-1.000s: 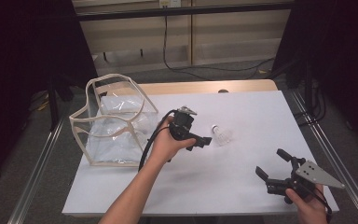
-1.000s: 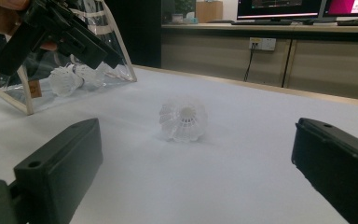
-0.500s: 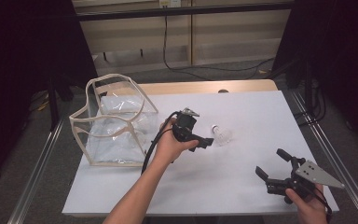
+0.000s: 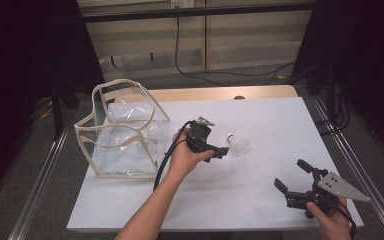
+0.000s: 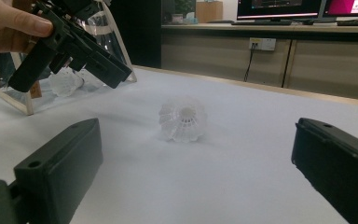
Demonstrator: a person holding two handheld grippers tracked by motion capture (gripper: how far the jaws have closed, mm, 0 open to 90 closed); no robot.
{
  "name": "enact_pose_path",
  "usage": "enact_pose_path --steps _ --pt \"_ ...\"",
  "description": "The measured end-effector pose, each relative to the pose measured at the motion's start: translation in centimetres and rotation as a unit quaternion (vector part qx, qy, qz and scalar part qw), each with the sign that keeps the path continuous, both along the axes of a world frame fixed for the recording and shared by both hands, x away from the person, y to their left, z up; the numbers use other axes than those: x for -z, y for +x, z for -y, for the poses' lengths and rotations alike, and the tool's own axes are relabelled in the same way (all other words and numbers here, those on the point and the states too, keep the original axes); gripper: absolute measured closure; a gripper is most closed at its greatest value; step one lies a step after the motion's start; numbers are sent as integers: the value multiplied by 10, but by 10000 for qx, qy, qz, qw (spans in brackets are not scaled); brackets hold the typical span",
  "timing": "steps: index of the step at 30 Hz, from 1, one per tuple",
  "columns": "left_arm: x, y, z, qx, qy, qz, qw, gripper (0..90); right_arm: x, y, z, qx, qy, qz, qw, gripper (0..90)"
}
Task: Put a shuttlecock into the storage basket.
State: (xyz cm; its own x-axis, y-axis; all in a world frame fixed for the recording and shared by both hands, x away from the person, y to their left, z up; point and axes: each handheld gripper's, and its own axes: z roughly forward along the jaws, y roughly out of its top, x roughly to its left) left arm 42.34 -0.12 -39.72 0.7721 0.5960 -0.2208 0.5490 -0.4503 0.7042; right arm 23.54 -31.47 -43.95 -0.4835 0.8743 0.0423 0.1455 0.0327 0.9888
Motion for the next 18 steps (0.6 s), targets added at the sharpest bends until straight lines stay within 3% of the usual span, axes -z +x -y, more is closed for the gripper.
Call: enact_pose_path --steps 16,18 --pt "12 0 12 -33 147 -25 9999 121 0 0 0 -23 -16 6 10000 15" --pt "15 -1 15 -76 88 -30 9999 125 0 0 -1 -21 4 5 10000 15"
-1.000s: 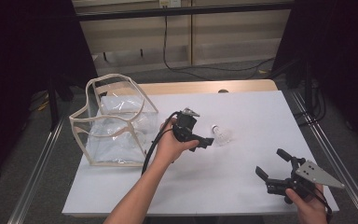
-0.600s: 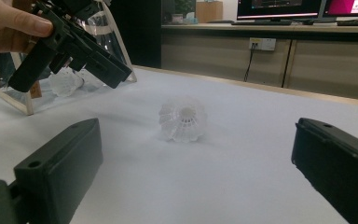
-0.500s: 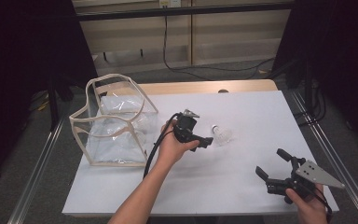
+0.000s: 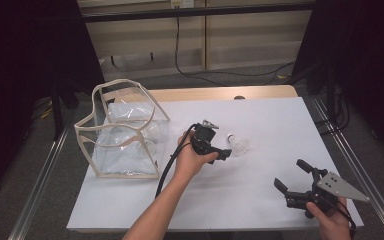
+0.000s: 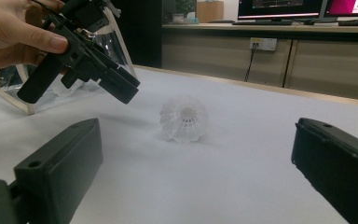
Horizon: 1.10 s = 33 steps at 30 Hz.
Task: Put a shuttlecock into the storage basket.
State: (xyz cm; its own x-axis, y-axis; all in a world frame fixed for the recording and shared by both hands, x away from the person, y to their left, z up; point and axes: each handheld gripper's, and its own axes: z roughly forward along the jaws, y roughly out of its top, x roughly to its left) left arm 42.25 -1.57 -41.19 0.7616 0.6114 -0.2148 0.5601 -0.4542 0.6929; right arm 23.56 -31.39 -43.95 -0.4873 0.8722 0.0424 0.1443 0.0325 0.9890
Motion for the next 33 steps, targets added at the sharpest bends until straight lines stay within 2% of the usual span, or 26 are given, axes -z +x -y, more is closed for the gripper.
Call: enact_pose_path --steps 4,10,18,30,33 --pt "4 1 3 19 62 5 10000 128 0 0 0 5 6 -11 10000 15" --pt "7 1 8 4 30 -50 10000 129 0 0 0 -3 16 -16 10000 19" --pt "9 3 12 -52 34 -22 10000 129 0 0 0 -6 2 -6 10000 19" --pt "14 6 22 -36 48 -35 10000 172 0 0 1 18 1 -11 10000 19" --pt "14 7 24 -48 72 40 10000 184 0 0 0 9 7 -7 10000 19"
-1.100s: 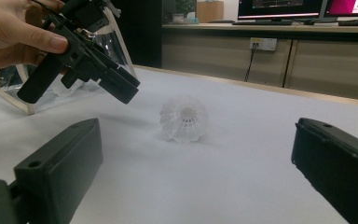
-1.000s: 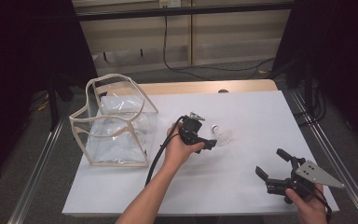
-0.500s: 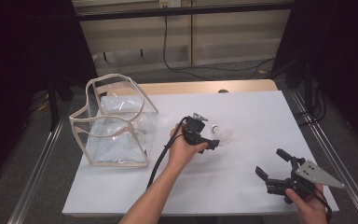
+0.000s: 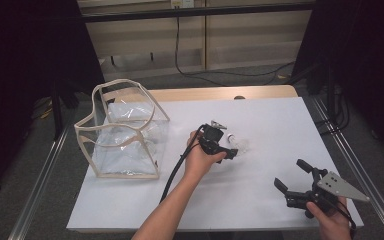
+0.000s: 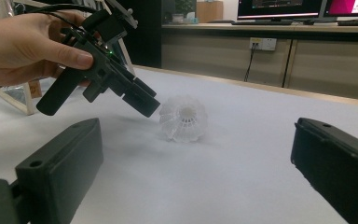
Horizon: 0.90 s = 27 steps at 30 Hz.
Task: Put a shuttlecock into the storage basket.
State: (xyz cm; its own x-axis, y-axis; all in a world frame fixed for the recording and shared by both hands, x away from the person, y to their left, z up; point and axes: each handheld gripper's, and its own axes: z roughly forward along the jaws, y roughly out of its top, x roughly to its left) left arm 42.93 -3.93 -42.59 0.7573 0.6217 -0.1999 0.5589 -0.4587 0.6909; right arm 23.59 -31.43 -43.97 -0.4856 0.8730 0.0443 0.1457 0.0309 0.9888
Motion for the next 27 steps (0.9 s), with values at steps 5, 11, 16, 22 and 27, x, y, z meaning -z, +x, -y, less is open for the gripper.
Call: enact_pose_path --steps 5,11,16,22,27 --pt "2 0 2 -19 43 32 10000 206 0 0 0 9 4 -4 10000 19" --pt "2 1 4 -28 67 102 9999 224 0 0 0 7 7 -5 10000 19" --pt "4 3 6 -56 59 169 9998 246 0 0 0 2 11 -6 10000 18" --pt "6 6 6 -50 21 180 9998 302 0 0 1 14 10 3 10000 18" --pt "8 7 8 -113 -25 212 9997 351 0 1 1 1 12 0 10000 18"
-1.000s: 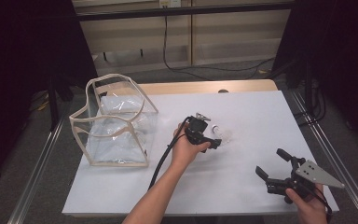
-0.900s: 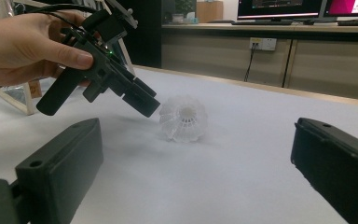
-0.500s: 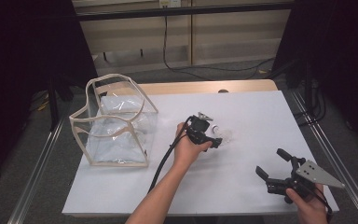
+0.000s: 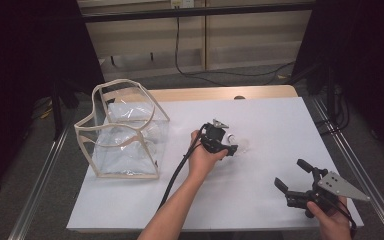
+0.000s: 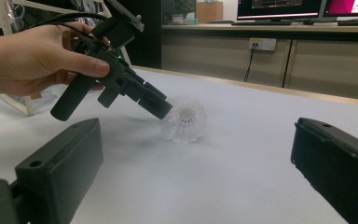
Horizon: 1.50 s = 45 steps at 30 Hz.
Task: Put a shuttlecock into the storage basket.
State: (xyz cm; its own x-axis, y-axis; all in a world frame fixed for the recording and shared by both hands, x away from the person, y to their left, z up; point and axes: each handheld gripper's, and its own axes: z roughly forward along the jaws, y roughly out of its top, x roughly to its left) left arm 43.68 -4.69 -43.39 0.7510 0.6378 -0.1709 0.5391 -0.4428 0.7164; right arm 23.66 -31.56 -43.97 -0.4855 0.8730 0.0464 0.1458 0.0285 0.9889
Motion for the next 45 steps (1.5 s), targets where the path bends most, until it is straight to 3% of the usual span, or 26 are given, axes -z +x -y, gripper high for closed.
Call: enact_pose_path --steps 3,4,8,16,20,22,24,26,36,45 --pt "1 2 -1 24 1 15 10000 376 0 0 0 9 3 -4 10000 18" --pt "2 2 -2 36 24 -7 10000 424 0 0 0 15 5 -1 10000 18" --pt "3 4 -3 -26 44 68 10000 425 0 0 0 10 5 -4 10000 18" --pt "9 11 -6 -201 -74 88 9997 515 0 0 1 8 14 -7 10000 18" --pt "14 16 -7 -204 -157 46 9997 650 1 1 1 9 28 -23 10000 18" --pt "17 17 -7 -197 -301 -1 9994 734 1 1 1 3 25 -16 10000 18" --pt "19 17 -9 -201 -327 63 9992 818 1 1 1 10 21 -15 10000 18" --pt "21 17 -11 -280 -505 -52 9983 882 0 1 2 22 22 2 10000 18" --pt "14 13 -23 -247 -695 -323 9968 893 0 1 1 18 18 11 10000 18" --pt "5 9 -33 -166 -663 -542 9962 899 0 0 0 23 37 -4 10000 17"
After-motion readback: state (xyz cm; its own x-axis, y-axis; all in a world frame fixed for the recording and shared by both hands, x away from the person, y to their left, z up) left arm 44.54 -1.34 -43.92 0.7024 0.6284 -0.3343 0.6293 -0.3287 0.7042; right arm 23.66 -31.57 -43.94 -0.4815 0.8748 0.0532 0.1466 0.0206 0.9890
